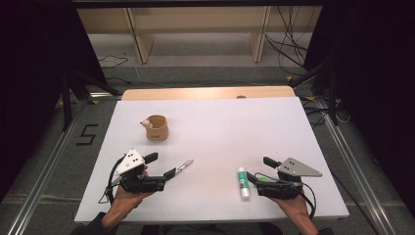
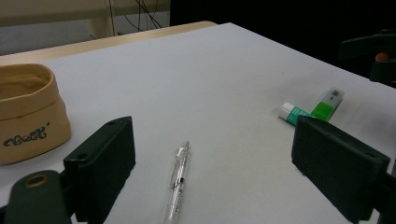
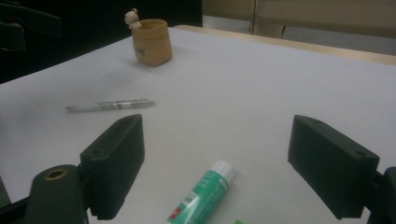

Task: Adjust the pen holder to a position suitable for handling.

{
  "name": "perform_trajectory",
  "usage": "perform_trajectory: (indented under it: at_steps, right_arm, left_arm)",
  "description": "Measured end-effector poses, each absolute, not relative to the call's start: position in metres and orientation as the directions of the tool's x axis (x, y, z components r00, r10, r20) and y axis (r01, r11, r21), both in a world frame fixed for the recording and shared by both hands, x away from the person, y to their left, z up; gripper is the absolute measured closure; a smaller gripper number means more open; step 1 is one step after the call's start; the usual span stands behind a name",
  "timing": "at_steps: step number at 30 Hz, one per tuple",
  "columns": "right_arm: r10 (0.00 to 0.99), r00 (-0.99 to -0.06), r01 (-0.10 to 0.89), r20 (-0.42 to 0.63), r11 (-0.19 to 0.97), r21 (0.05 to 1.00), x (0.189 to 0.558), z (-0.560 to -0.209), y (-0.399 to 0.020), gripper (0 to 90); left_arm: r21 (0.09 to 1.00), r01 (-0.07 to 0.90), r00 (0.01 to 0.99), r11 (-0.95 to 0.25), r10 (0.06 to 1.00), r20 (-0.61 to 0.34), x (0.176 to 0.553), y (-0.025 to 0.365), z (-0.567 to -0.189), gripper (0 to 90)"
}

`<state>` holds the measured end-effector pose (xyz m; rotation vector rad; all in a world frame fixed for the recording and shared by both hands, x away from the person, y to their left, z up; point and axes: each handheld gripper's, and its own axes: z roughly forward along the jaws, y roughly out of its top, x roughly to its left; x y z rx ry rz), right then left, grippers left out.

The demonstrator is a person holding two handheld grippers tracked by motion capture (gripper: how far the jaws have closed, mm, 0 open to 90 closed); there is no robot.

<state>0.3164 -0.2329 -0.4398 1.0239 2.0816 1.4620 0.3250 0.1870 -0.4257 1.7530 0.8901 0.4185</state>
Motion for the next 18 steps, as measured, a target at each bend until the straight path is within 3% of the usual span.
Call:
perform_trajectory:
  at_steps: [18]
  right_arm:
    - [0.759, -0.644, 0.344, 0.095, 0.176, 0.922, 0.3178, -0.4403, -0.2334, 19.7]
  left_arm:
    - [0.916, 0.377, 0.626, -0.136, 0.766, -0.144, 0.3330, 0.1881, -0.4206, 13.4]
